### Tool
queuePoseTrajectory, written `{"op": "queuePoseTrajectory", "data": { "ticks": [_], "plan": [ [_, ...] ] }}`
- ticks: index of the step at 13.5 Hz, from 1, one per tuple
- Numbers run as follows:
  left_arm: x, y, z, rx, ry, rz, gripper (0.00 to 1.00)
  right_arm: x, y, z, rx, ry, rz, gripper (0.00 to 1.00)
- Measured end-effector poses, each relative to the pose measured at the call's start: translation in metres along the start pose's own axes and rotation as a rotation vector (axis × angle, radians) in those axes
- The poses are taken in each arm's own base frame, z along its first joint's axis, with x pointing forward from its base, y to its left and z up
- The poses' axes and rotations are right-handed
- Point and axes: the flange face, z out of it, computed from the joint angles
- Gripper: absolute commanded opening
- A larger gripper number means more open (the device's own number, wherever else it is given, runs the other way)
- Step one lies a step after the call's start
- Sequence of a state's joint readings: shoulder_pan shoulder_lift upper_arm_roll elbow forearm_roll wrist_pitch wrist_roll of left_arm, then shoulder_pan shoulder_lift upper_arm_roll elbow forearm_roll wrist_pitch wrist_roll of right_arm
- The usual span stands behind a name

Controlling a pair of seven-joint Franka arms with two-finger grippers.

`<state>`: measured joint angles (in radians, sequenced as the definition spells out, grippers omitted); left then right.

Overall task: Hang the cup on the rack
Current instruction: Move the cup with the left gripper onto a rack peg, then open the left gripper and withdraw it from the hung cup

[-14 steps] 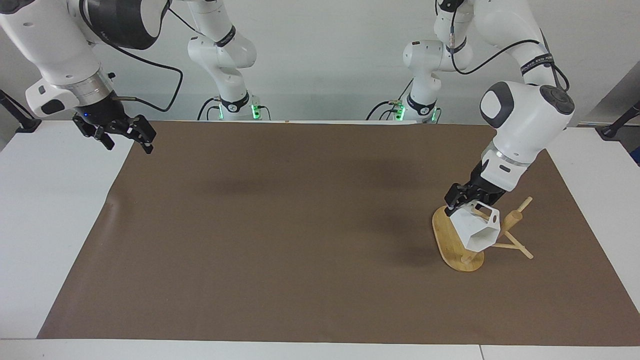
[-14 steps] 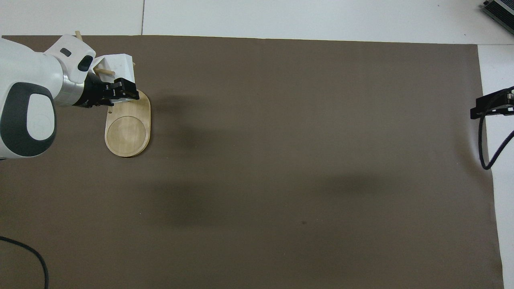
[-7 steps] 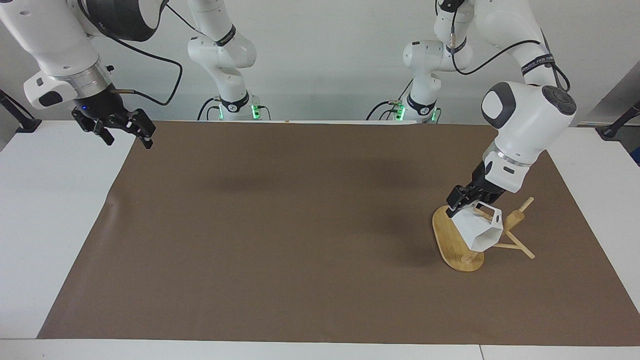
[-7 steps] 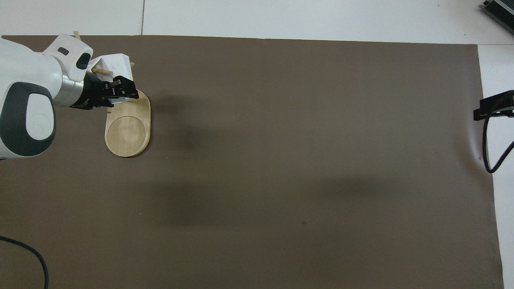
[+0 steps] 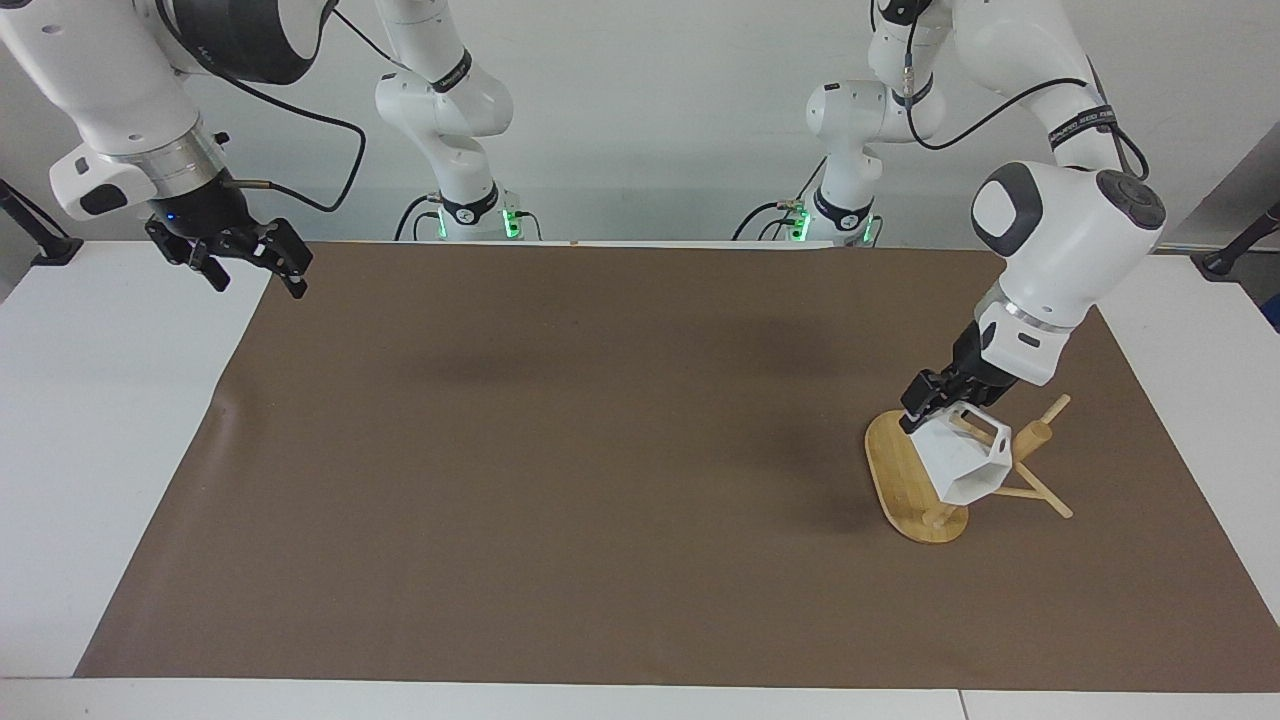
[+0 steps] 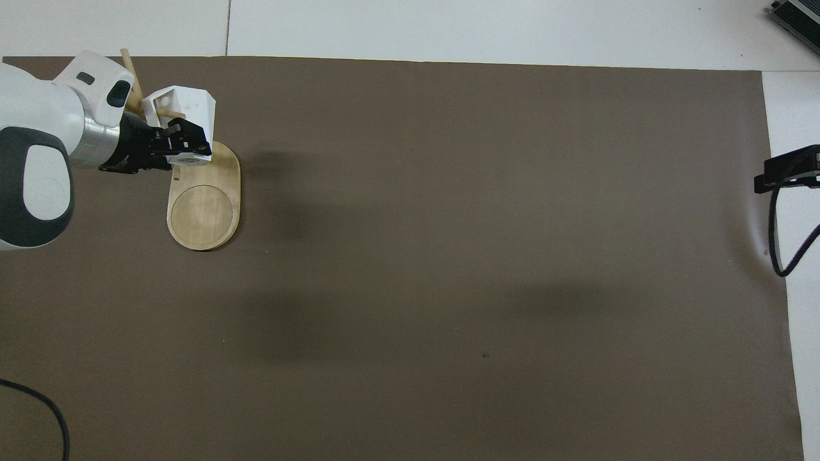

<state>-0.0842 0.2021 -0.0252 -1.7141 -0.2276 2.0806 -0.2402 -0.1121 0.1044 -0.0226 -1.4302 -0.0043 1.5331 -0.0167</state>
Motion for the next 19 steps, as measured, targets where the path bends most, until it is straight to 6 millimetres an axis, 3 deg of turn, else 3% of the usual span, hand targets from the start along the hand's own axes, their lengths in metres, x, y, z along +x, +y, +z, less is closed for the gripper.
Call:
{"op": "queuePoseTrajectory", "data": {
  "ticks": [1,6,12,19],
  "plan": [
    [0.001,-0.001,-0.003,-0.001,0.004,-0.002,1.0,0.0,0.0,0.0,0.0,0.0,0.0,1.0],
    [-0.001,-0.001,-0.021,-0.004,0.019,0.002,1.0,0.0,0.0,0.0,0.0,0.0,0.0,1.0],
    [-0.003,-0.023,-0.076,0.02,0.084,0.179,1.0,0.0,0.0,0.0,0.0,-0.001,0.0,1.0],
    [-0.023,-0.028,-0.102,0.093,0.026,0.299,1.0,0.0,0.0,0.0,0.0,-0.001,0.0,1.0]
  ]
}}
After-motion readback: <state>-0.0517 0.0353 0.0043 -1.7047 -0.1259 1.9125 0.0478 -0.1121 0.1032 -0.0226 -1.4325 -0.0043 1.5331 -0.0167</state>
